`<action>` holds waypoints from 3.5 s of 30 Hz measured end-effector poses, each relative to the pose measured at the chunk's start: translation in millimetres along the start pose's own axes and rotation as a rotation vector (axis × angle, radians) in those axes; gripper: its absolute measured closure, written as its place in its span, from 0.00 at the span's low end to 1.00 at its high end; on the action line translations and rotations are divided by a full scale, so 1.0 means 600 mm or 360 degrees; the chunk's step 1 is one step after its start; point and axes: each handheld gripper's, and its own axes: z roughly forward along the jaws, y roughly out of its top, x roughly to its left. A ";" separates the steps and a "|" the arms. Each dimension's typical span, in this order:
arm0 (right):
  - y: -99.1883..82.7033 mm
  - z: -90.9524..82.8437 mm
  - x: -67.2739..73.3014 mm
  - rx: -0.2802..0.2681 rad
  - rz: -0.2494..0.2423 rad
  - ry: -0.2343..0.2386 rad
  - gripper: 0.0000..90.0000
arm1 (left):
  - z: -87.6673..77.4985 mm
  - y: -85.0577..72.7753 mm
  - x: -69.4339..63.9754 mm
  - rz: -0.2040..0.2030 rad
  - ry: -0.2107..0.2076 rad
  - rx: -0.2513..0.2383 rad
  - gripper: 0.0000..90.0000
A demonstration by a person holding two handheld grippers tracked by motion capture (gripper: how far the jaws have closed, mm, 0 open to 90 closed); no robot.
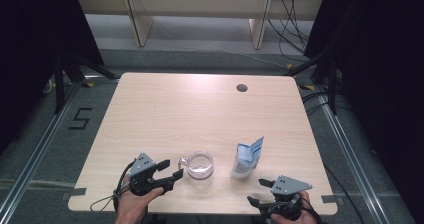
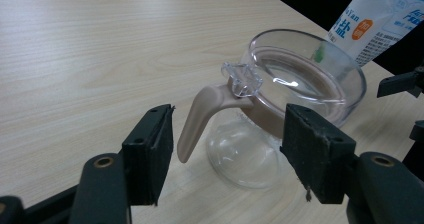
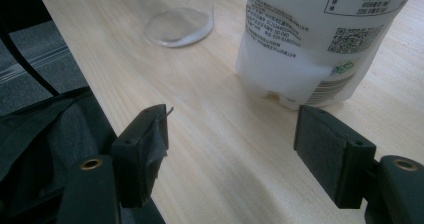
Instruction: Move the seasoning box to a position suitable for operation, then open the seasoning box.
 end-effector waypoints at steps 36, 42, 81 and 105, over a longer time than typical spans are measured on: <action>0.018 0.024 0.029 -0.0033 -0.0044 0.0049 0.39 | 0.027 0.055 0.005 0.0243 -0.0049 -0.0053 0.97; 0.020 0.025 0.029 -0.0046 -0.0058 0.0023 0.41 | 0.030 0.051 0.005 0.0262 -0.0057 -0.0040 0.97; 0.075 0.081 0.068 -0.0208 -0.0196 0.0029 0.88 | 0.031 0.040 0.009 0.0254 -0.0041 -0.0092 0.96; 0.118 0.101 0.070 -0.0336 -0.0211 0.0033 0.96 | 0.036 0.040 0.017 0.0290 -0.0101 -0.0140 0.96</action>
